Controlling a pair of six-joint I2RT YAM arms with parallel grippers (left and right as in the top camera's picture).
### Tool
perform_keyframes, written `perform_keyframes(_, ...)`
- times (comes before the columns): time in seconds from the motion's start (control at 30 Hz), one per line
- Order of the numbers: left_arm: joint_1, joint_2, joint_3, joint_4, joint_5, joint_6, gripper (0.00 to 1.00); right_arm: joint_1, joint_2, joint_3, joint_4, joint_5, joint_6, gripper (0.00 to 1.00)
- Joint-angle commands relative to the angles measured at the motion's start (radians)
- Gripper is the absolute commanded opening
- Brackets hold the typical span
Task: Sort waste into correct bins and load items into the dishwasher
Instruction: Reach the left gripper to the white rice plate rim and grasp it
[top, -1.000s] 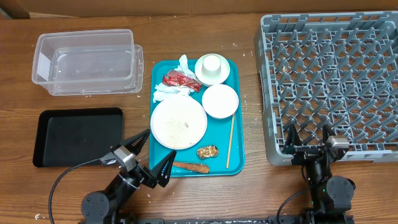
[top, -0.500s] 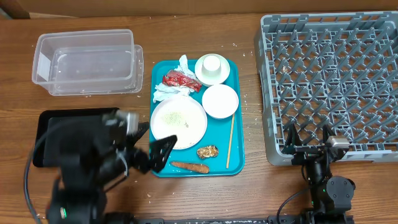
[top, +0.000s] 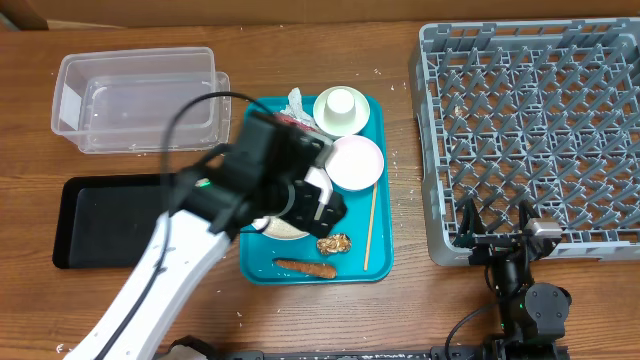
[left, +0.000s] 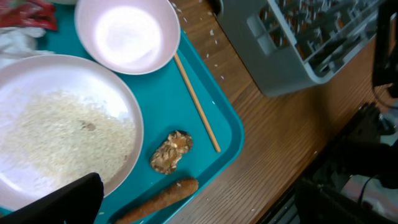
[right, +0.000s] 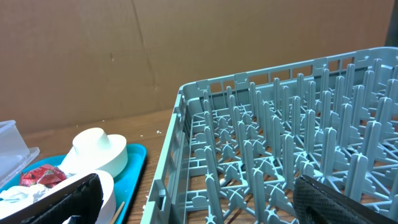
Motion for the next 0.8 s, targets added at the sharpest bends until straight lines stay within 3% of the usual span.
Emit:
perform_keyframes(0.0, -0.048, 0.069, 0.021, 0.005, -0.069, 0.029, 1.00, 0.005, -0.012, -0.010, 0.006, 0.009, -0.007, 1.00)
perform_keyframes(0.2, -0.072, 0.191, 0.021, 0.021, -0.381, -0.124, 1.00, 0.005, -0.012, -0.010, 0.006, 0.009, -0.007, 1.00)
perform_keyframes(0.3, -0.081, 0.245, 0.021, 0.048, -0.470, -0.136, 1.00, 0.005, -0.012, -0.010, 0.006, 0.009, -0.007, 1.00)
perform_keyframes(0.77, -0.156, 0.383, 0.021, 0.072, -0.470, -0.089, 1.00, 0.005, -0.012, -0.010, 0.006, 0.009, -0.007, 1.00)
